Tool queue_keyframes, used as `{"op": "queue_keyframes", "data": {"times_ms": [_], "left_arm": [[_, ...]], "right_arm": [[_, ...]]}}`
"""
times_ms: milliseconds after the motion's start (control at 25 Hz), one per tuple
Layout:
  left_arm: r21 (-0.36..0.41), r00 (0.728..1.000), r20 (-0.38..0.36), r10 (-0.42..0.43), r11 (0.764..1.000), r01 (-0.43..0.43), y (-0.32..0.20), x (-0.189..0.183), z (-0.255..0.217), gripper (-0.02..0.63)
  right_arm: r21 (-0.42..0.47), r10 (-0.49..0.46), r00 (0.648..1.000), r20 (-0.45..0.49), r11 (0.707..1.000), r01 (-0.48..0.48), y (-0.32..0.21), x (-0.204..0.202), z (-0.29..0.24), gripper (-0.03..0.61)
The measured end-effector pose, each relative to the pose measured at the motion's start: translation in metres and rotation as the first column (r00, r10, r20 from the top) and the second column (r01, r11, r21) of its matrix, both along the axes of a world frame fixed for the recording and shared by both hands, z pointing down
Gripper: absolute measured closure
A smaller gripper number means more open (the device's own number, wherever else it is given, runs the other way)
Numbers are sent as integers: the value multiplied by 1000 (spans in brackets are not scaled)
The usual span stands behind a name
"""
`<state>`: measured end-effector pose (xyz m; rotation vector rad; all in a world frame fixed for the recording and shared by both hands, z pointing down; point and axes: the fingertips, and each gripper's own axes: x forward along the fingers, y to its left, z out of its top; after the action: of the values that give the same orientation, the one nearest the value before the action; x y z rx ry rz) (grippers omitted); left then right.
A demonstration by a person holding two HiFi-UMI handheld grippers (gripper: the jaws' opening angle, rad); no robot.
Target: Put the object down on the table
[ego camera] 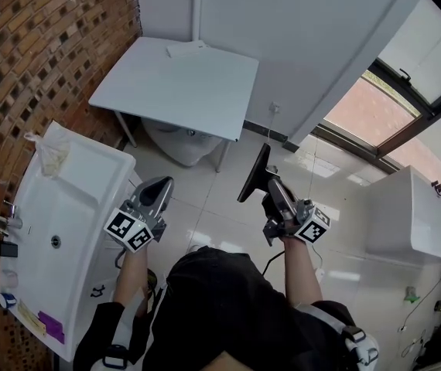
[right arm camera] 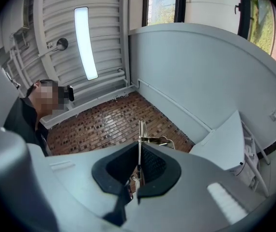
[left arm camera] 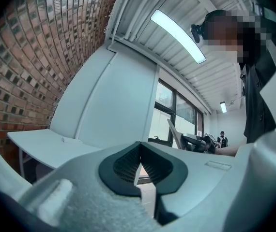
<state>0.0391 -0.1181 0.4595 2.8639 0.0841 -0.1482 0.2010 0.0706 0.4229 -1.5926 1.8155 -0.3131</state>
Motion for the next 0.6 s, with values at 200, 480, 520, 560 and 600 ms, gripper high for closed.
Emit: {"op": "queue_keyframes", "data": {"times_ms": [200,480,520,560,600], "left_arm": [[-11,1000,21,-2,1000,2,-15,1,9,614],[-22,995,56,-80,996,82,-42,8,21,614],[-24,995,58,-86,996,88,-45,10,22,614],[-24,994,60,-92,995,94,-49,13,23,614],[-21,993,62,-100,995,101,-52,17,24,614]], "right_arm": [[-35,-5,1000,4,999,6,-18,1,11,571],[-42,-1,1000,2,999,1,-40,25,18,571],[-42,-4,1000,2,999,5,-45,30,19,571],[-42,-9,1000,2,999,9,-51,36,21,571],[-42,-16,1000,2,999,16,-57,41,22,571]]}}
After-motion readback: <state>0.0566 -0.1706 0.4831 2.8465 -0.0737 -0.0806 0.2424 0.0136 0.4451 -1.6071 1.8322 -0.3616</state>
